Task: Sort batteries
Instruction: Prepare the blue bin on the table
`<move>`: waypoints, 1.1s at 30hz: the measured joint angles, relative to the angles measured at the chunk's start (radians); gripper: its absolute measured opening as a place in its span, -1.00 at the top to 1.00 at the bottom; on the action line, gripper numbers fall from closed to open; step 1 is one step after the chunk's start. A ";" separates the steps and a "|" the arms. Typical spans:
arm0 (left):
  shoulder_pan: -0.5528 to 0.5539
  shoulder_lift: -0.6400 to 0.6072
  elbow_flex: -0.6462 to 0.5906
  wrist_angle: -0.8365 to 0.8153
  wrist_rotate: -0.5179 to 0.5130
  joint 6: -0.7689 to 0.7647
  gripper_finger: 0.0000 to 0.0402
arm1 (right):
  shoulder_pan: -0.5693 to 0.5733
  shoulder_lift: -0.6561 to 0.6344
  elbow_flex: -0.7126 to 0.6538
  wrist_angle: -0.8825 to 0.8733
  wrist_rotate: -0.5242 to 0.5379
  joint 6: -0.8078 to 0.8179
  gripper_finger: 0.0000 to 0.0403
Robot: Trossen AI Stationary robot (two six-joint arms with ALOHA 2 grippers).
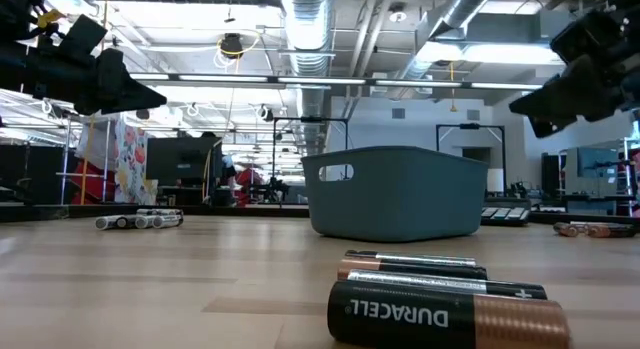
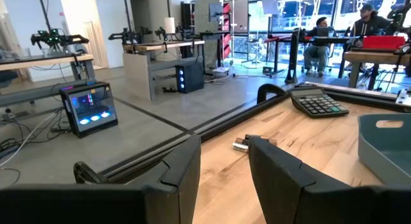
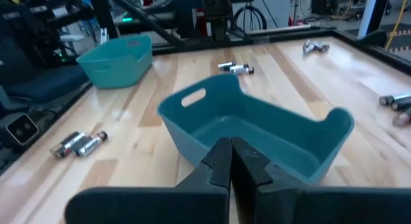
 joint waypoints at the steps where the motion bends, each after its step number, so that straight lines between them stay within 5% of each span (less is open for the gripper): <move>1: 0.000 0.000 0.000 0.000 0.000 0.000 0.38 | 0.000 0.000 0.010 0.000 0.000 -0.001 0.91; 7: 0.000 0.000 0.000 0.000 0.000 0.000 0.37 | -0.001 0.001 0.118 -0.068 0.027 -0.019 0.98; 16: 0.000 0.000 0.000 0.000 0.000 0.000 0.37 | 0.086 0.277 0.582 -0.520 0.402 0.122 0.99; 22: 0.000 0.000 0.000 0.000 0.000 0.000 0.37 | 0.124 0.589 0.824 -0.696 0.524 0.398 1.00; 29: 0.000 0.000 0.000 0.000 0.000 0.000 0.37 | 0.109 0.886 1.030 -0.959 0.514 1.009 1.00; 33: 0.000 0.000 0.000 0.000 0.000 0.000 0.37 | 0.109 1.010 1.112 -1.069 0.405 1.251 1.00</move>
